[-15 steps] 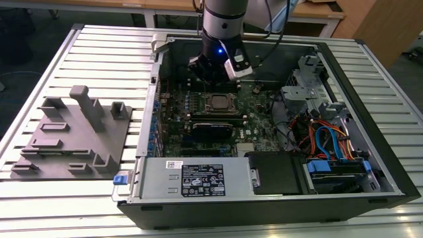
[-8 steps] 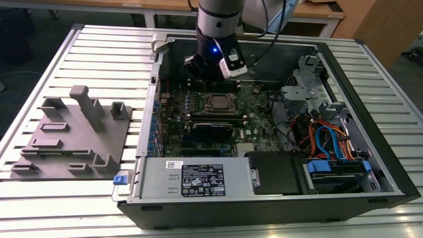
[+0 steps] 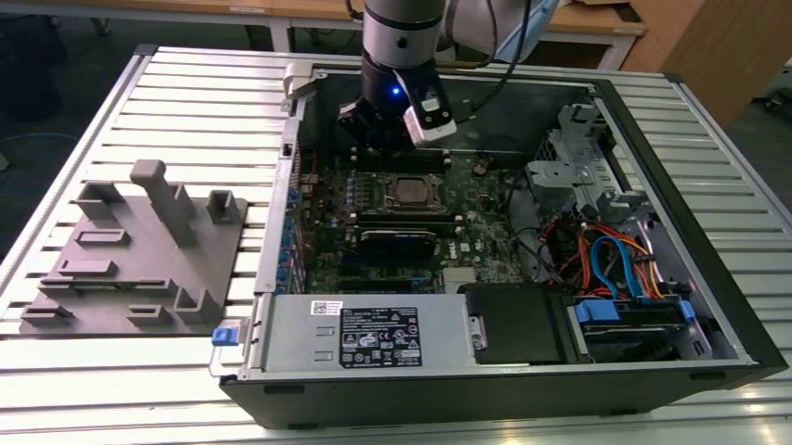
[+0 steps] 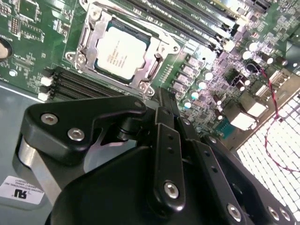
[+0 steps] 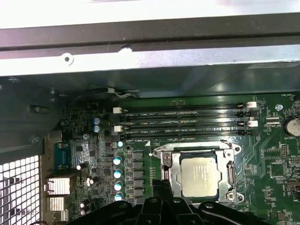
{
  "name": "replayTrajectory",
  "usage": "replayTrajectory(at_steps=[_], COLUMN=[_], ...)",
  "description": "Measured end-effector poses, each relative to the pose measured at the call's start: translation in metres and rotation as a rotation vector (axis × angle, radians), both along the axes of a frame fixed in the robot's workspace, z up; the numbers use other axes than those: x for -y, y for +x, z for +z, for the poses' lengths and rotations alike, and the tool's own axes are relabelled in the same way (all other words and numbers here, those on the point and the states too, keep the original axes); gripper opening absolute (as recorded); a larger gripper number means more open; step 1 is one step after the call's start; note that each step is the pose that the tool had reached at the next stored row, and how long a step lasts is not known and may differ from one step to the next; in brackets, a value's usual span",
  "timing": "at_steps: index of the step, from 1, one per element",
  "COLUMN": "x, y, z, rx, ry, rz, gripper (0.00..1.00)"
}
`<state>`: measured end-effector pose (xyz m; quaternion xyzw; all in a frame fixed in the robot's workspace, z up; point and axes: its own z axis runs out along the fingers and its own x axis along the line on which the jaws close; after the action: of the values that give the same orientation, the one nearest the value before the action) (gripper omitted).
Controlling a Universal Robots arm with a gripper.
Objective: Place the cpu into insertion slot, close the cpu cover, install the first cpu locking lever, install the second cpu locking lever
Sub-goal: 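Install the first cpu locking lever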
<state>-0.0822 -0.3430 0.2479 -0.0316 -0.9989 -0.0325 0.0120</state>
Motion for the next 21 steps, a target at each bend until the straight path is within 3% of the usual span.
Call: replayTrajectory(at_steps=[16, 21], x=[-0.0002, -0.0025], y=[-0.0085, -0.0093], z=[0.0001, 0.0012], rx=[0.0006, 0.0006], ry=[0.0007, 0.0006], rz=[0.024, 0.027], gripper=[0.10, 0.10])
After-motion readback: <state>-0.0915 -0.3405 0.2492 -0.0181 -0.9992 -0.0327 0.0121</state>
